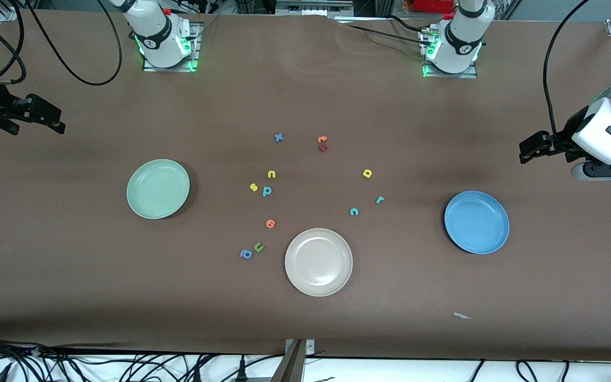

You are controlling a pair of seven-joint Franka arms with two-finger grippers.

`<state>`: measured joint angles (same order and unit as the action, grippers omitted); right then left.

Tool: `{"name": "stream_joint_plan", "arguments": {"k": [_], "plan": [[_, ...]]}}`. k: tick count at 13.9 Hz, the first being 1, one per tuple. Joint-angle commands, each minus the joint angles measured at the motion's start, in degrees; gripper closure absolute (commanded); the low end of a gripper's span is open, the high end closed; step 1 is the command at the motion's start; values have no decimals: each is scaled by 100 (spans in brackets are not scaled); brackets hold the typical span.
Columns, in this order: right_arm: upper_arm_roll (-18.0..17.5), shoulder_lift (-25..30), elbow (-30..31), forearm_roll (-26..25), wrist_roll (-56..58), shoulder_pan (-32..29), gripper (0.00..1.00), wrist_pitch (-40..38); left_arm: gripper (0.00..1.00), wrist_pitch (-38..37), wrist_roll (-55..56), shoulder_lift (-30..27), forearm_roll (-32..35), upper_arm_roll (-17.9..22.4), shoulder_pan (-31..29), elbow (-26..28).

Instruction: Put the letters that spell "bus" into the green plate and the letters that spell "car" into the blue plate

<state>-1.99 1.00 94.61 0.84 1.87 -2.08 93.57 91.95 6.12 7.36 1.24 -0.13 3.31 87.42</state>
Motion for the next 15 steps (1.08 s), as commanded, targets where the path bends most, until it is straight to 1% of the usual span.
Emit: {"name": "stream_joint_plan", "arguments": {"k": [1,8,15], "plan": [[-3,-3,-21,-49,42,-20,0,4,0,-63,-190,-77,-142,22,-59,-33],[-3,-3,-21,-49,68,-20,0,-5,0,-195,-295,-226,-150,39,-59,20],[-3,-3,-21,-40,77,-20,0,-14,0,-292,-278,-226,-150,4,-59,-6]]}}
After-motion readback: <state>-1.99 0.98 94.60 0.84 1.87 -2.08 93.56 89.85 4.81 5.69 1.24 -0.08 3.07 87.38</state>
